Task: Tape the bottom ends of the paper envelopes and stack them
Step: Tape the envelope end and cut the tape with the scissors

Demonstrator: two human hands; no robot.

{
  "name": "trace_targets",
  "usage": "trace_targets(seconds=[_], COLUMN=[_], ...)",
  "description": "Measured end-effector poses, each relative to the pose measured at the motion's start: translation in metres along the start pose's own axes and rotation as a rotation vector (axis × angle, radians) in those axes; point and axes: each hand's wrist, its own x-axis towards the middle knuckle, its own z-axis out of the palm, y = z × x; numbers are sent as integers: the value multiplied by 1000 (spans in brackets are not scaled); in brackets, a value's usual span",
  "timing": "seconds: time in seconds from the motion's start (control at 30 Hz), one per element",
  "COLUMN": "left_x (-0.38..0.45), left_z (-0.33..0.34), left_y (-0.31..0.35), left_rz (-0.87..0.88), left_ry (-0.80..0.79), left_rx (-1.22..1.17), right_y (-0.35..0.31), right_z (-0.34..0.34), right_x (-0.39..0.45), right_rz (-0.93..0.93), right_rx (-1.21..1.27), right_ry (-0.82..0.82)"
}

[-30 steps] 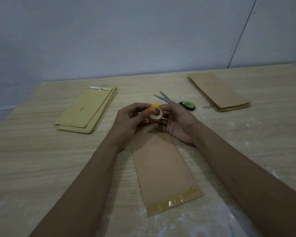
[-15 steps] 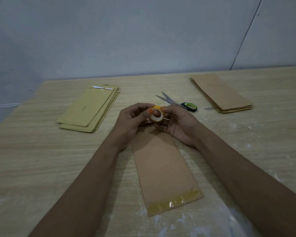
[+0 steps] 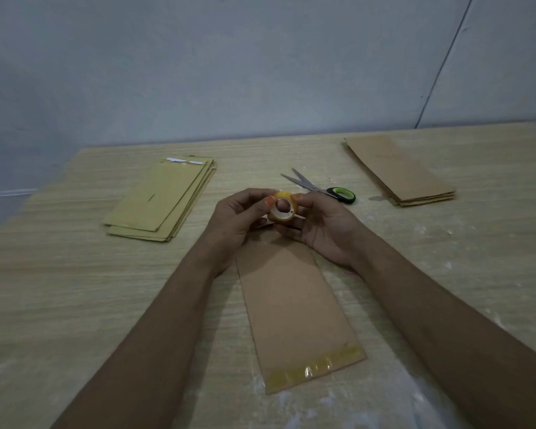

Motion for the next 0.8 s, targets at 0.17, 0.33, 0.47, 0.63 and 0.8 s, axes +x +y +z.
trace_targets(seconds=[0.17, 0.33, 0.47, 0.63, 0.8], left_x=[1, 1, 0, 0, 0], left_z=[-2, -3, -1, -3, -3], left_y=[1, 0, 0, 1, 2], left_rz=[-12, -11, -16, 0, -5], left_ry=[-5, -10, -22, -27, -31], left_rx=[-36, -30, -36, -53, -83], right_y=[0, 1, 1, 2, 3], right_z=[0, 1, -3, -1, 0], right_x=[1, 2, 3, 4, 4], right_rz=[4, -6, 13, -8, -13], right_rx=[2, -2, 20, -18, -33], right_ry=[2, 15, -1, 28, 29])
